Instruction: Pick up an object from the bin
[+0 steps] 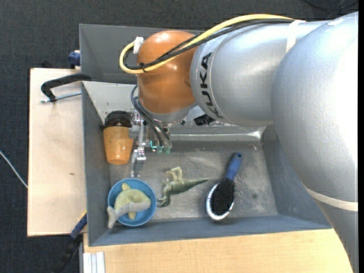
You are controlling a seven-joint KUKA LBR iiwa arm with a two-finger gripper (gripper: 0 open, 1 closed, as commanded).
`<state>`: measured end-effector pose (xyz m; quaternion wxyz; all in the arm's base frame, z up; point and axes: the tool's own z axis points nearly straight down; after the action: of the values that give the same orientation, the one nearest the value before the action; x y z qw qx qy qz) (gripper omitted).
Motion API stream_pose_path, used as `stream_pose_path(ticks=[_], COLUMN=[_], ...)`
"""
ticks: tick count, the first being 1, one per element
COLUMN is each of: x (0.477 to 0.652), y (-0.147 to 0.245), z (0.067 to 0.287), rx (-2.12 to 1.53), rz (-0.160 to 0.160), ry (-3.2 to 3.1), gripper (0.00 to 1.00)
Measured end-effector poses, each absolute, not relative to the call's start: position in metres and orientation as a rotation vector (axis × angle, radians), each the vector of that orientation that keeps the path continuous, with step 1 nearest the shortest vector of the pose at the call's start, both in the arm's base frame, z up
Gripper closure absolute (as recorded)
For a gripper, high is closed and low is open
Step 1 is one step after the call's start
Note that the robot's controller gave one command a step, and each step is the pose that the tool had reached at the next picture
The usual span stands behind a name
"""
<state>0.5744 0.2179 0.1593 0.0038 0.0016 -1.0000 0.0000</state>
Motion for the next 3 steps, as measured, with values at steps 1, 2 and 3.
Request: stream_pose_path(ticks=[1, 2, 3], x=[0.527, 0.524, 0.525], y=[0.222, 0.226, 0.22], z=[0.075, 0.077, 0.195], rx=[-0.24, -0.229, -0.224], rz=[-0.009, -0.013, -0.011], ry=[-3.145, -3.132, -3.145], gripper=[0.0, 1.0, 1.0])
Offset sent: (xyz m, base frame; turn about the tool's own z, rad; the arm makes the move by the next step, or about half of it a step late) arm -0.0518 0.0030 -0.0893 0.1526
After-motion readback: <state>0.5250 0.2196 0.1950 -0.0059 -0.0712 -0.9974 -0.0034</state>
